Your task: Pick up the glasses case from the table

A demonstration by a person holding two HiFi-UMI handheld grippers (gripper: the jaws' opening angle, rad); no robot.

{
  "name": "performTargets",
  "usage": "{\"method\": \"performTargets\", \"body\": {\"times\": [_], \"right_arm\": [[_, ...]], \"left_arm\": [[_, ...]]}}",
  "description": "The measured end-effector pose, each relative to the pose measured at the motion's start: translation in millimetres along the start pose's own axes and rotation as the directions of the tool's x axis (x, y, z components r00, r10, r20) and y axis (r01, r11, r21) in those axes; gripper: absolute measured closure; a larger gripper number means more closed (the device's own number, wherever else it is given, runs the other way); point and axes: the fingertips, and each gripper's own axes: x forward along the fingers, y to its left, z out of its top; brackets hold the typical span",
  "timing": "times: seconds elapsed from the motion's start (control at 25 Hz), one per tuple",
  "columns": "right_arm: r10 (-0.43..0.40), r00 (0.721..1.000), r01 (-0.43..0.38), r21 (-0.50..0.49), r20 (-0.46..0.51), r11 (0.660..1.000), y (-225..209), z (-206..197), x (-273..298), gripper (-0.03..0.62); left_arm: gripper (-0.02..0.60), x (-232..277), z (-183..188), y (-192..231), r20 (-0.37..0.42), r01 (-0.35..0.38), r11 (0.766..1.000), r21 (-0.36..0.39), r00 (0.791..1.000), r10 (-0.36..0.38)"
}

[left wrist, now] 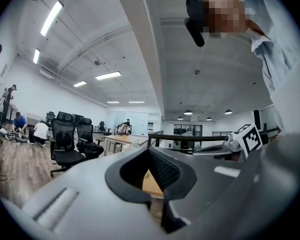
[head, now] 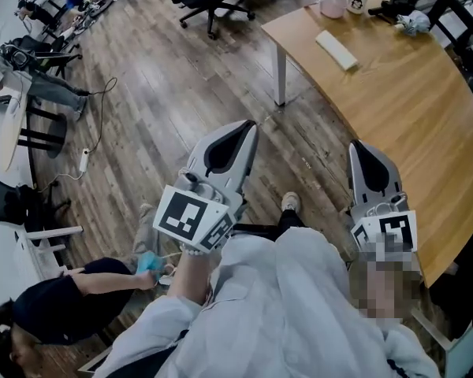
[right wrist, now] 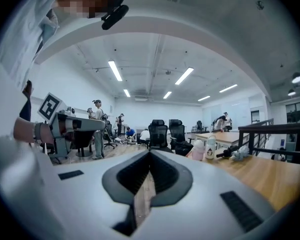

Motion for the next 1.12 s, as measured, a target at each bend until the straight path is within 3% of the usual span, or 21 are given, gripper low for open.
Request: {"method": "performTargets", "body": {"times": [0.52,1.12], "right_arm": [[0.087,0.996,-0.087,-0.014,0.033,0.996,-54.6,16.0,61.2,0.594],[0.086,0.995,-0.086,-0.008,0.049,0.996,-95.4,15.8,82.1,0.594]], "left_arm": [[0.577,54.4,18.4,26.5,0.015,-0.084,0.996,0.026,0.996,0.084],[0.577,92.7,25.2,34.8,0.035,-0.109,0.993,0.040,0.994,0.108]]}}
